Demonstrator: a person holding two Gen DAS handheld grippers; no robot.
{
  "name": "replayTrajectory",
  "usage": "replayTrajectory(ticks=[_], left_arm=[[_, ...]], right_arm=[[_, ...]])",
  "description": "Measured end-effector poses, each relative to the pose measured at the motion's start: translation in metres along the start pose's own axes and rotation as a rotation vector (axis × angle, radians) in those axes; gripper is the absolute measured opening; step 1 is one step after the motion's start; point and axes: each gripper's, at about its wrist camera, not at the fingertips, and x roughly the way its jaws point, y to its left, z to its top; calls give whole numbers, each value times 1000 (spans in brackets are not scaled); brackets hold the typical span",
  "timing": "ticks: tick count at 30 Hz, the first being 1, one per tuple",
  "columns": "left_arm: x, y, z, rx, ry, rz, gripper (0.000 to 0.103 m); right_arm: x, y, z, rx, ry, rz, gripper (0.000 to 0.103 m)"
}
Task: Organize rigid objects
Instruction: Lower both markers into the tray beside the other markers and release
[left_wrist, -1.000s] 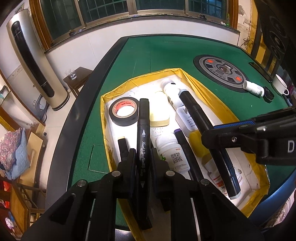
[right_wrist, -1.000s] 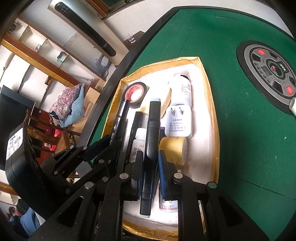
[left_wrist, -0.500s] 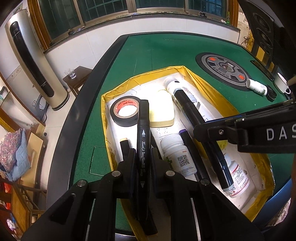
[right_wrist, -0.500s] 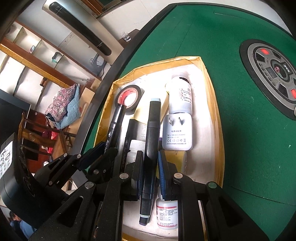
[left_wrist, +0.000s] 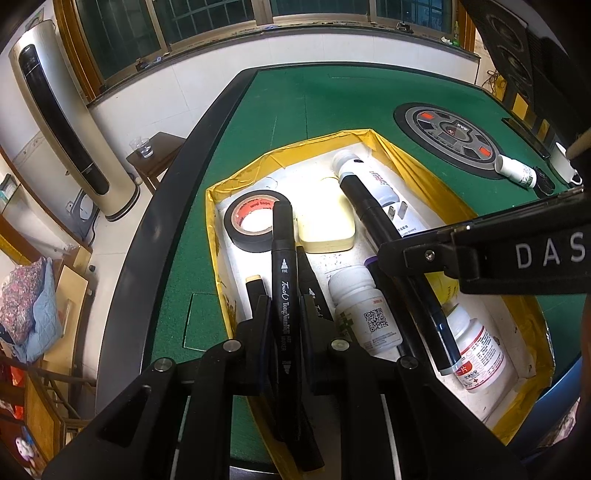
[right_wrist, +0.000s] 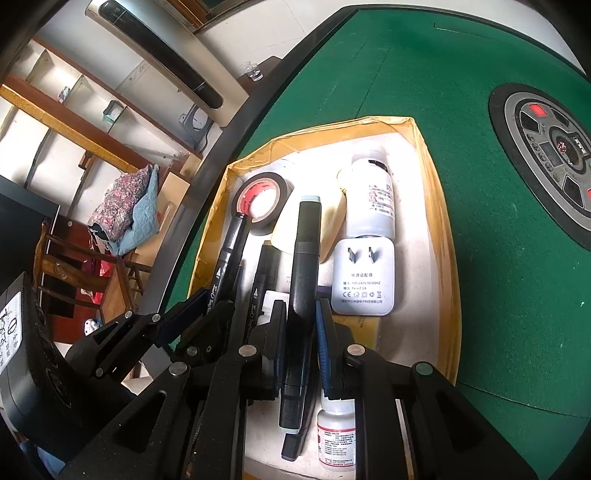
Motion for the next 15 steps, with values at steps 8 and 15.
replayTrajectory(ticks=[8,15], left_arm=[[0,-1,0,4,-1,3,13],[-2,-3,0,6,-3,10,13]], right_arm=[[1,2,2,-4,1,-5,14],[1,1,1,-7,2,-3,15]])
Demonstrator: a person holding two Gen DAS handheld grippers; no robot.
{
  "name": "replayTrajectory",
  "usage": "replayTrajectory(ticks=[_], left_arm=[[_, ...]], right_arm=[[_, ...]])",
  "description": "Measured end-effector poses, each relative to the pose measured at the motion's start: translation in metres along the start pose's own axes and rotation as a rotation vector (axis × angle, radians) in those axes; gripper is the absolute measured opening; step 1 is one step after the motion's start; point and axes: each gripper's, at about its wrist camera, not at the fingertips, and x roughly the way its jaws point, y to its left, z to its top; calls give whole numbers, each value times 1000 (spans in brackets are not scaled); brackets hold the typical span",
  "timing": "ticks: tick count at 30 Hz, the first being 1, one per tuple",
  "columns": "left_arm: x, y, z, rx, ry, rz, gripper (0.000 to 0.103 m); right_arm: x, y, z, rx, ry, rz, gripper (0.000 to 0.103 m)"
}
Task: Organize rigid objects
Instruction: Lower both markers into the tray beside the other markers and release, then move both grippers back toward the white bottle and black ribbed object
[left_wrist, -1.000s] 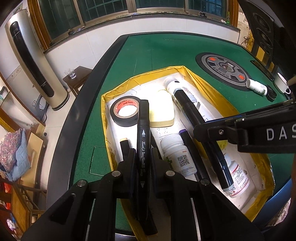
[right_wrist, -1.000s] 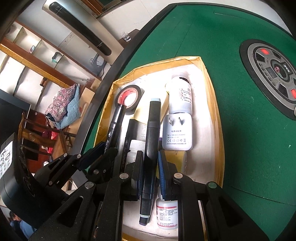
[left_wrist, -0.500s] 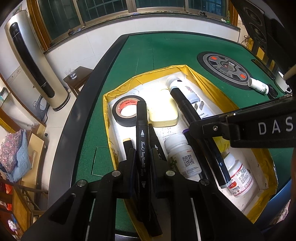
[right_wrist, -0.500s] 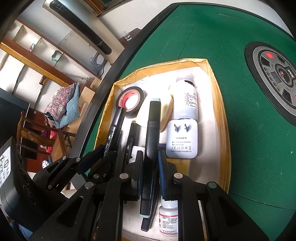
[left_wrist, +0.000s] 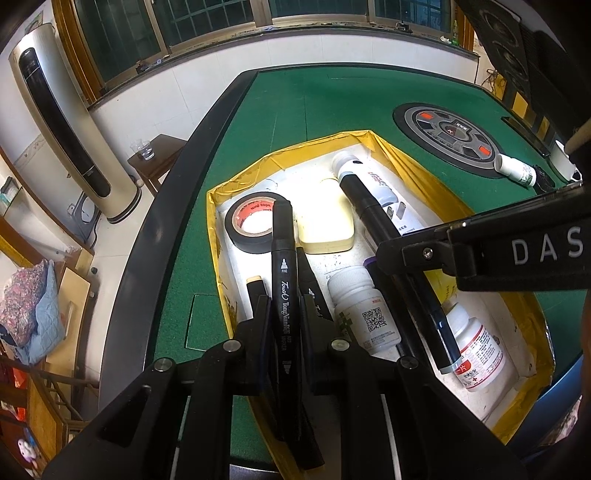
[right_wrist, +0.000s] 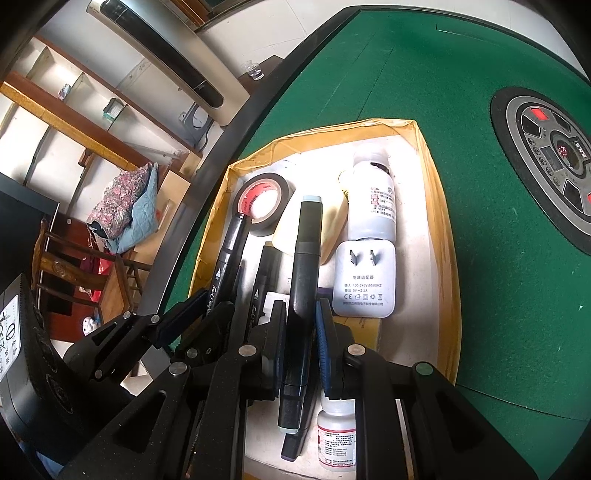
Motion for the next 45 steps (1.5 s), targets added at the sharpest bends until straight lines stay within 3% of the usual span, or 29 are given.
replayTrajectory(ticks=[35,40,43,45], left_arm=[[-18,-8,-10,-29,10,56,14],[-25,0,-10,-96,0,26,15],[-29,9,-11,-173,6,-44,28],[-30,10,-12,-194,6,-61,29]], right_arm=[[-24,-10,-16,19,-31,42,15],[-31,-14,-20,27,-42,49,15],[-36,-15,-23,28,-51,56,15],[-41,-17,-25,28,-63,61,15]])
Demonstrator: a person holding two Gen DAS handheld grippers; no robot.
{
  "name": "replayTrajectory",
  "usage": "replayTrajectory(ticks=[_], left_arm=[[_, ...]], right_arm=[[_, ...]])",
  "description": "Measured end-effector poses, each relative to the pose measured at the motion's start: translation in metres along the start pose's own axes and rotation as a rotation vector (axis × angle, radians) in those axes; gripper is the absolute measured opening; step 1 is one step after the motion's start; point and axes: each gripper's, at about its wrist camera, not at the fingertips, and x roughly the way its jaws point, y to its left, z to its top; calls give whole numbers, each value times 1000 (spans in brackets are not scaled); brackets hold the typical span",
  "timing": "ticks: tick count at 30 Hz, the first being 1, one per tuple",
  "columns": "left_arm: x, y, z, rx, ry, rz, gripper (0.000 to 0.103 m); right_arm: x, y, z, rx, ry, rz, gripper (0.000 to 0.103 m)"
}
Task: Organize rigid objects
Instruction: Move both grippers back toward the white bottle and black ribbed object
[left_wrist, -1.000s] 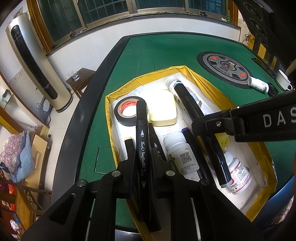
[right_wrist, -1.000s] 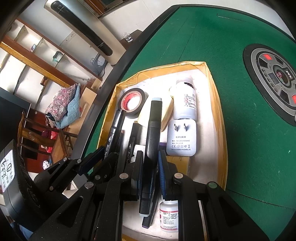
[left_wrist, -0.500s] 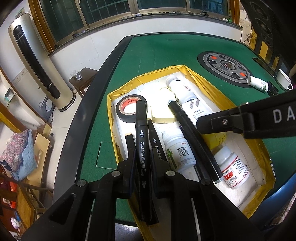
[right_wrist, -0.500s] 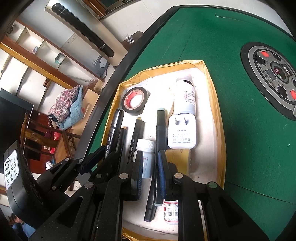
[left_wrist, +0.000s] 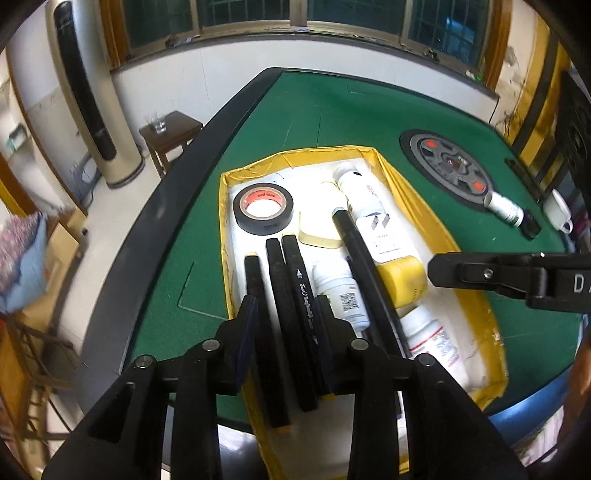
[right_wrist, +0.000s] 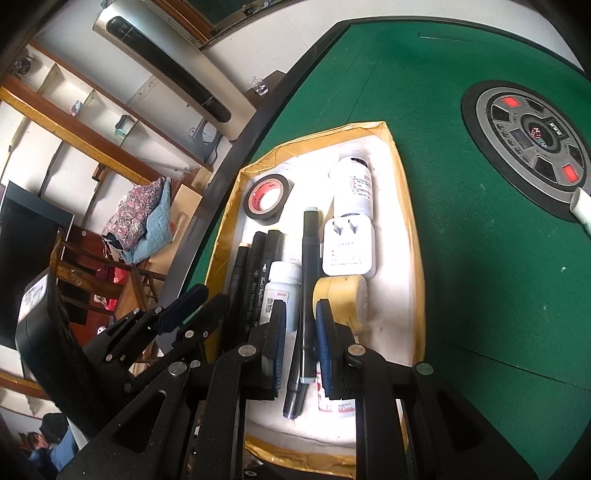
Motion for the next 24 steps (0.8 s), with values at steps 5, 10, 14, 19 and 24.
replayTrajectory(ticks=[5,10,14,19,24], left_arm=[[-6,-10,-3,3,-10,12,29],[-20,-35,3,38,-57,-1,29],[-29,-64,8,86,-76,-41,29],[-30,-111,14,160,-62,-130,29],[-17,-156,28,135,69,-328,29]], right_arm=[[-14,-13,-8,18,-26,12,15],[-29,-32,-16,61,-53,13,15],[-50,-59,-27,114,-87,6,15],[-75,-100,-44,187,-119,-12,16],[-105,-143,-64,278,-156,-39,26]])
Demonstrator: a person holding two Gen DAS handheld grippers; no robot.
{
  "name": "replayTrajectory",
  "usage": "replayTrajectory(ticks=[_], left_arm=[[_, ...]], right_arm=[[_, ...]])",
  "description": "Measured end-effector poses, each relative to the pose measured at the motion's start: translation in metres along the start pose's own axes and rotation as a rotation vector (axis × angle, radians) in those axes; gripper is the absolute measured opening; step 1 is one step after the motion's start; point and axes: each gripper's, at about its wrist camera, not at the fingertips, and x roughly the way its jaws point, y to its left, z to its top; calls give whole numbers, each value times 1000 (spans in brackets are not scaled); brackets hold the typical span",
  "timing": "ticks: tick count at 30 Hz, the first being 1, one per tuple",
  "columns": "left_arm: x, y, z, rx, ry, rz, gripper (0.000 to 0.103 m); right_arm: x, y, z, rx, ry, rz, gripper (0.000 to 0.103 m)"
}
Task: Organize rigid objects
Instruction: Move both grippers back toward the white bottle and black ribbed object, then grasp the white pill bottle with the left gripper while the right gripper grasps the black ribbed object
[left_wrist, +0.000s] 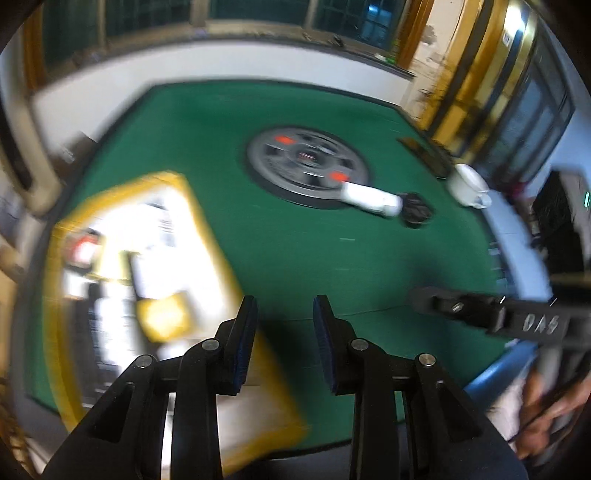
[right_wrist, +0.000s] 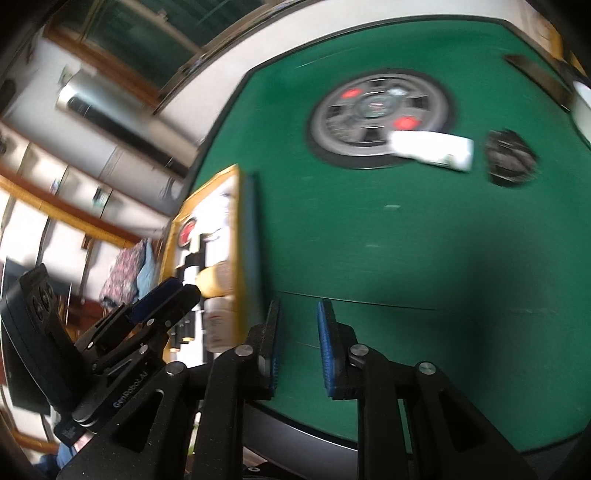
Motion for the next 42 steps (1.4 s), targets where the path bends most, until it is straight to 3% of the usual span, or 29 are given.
replayTrajectory(ticks=[4,6,7,8,11,13,16,24,29,31,36,40,42], left_arm=[[22,-26,20,-47,77,-107,29],[36,-37,34,-95,119,-168,37],[45,-40,43,-142,144,-207,46],[53,-42,49,-183,164,-228,49],[80,-49,70,-333,222,-282,49],[98,-49,81,-438,238,-283,49],[127,-49,98,-542,234,-202,49],[168,-64,112,-674,231,-116,49],[182,-83,121,-590,217,-42,48],[187,-86,118,-538,218,-24,36],[179,-90,113,-321,191,-17,36],[158,-92,86,-174,186,12,36],[144,-89,66,-123,170,31,36]], right_arm=[[-24,-37,-3,76,-43,-30,33],[-36,-57,-6,115,-59,-35,33],[-41,-66,-7,129,-66,-37,33],[-45,-73,-8,142,-72,-39,33],[-55,-94,-10,176,-84,-46,33],[-60,-106,-12,194,-86,-52,33],[-71,-127,-16,209,-92,-68,33],[-104,-168,-24,215,-117,-115,33],[-113,-188,-25,243,-114,-125,33],[-114,-191,-22,242,-113,-129,33],[-111,-189,-4,214,-105,-119,33],[-98,-177,23,170,-87,-110,33],[-89,-169,38,129,-74,-134,46]])
